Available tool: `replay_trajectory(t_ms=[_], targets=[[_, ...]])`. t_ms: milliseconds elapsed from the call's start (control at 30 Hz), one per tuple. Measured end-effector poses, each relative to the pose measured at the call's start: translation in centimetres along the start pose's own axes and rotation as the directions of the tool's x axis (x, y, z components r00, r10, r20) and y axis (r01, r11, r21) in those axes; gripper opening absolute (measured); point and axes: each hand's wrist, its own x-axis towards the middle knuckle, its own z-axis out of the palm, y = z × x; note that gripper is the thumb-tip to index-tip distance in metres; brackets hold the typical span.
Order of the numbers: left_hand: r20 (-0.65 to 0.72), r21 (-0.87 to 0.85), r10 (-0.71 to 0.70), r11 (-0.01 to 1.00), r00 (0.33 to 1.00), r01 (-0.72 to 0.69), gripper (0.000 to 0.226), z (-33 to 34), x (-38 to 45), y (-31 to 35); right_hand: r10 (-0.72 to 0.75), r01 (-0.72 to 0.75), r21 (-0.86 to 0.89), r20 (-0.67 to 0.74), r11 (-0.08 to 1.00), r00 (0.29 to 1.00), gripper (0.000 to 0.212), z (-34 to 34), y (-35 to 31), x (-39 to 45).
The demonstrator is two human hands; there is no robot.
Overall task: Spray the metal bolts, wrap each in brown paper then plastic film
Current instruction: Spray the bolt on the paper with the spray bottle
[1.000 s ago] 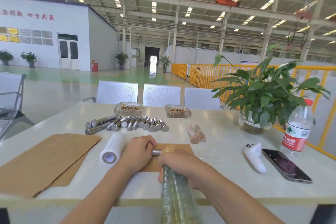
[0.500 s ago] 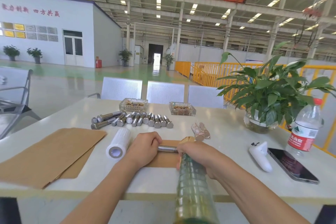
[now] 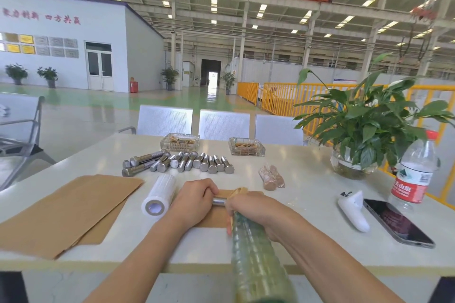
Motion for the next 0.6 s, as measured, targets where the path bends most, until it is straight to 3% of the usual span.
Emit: replay_trajectory(t_ms=[100, 200, 300, 400, 500, 600], targets=[[-0.007, -0.007, -0.001, 1.0, 1.0, 0.001, 0.032, -0.1, 0.0, -0.1, -0.015, 0.015, 0.02, -0.036, 1.0, 0.999, 0.039, 0.9, -0.3, 0.3], [0.004, -0.006, -0.005, 1.0, 1.0, 0.005, 0.033, 0.0, -0.2, 0.0, -0.031, 0.031, -0.01, -0.083, 0.999, 0.996, 0.043, 1.3, -0.2, 0.6], [0.005, -0.014, -0.028, 0.999, 1.0, 0.028, 0.033, 0.0, -0.1, 0.0, -0.139, 0.122, -0.097, -0.194, 0.988, 0.971, 0.02, 1.9, 0.5, 0.7], [0.016, -0.018, -0.037, 0.999, 0.999, 0.038, 0.033, 0.0, -0.1, 0.0, -0.213, 0.167, -0.191, -0.26, 0.967, 0.942, 0.026, 2.9, 1.5, 0.4], [0.009, -0.022, -0.041, 0.999, 0.999, 0.041, 0.033, 0.0, -0.1, -0.1, -0.227, 0.17, -0.25, -0.219, 0.953, 0.949, 0.037, 3.8, 2.2, -0.1], [0.008, -0.018, -0.036, 0.999, 0.999, 0.036, 0.033, 0.1, 0.0, -0.2, -0.2, 0.15, -0.221, -0.222, 0.964, 0.954, 0.037, 3.6, 2.3, -0.2]])
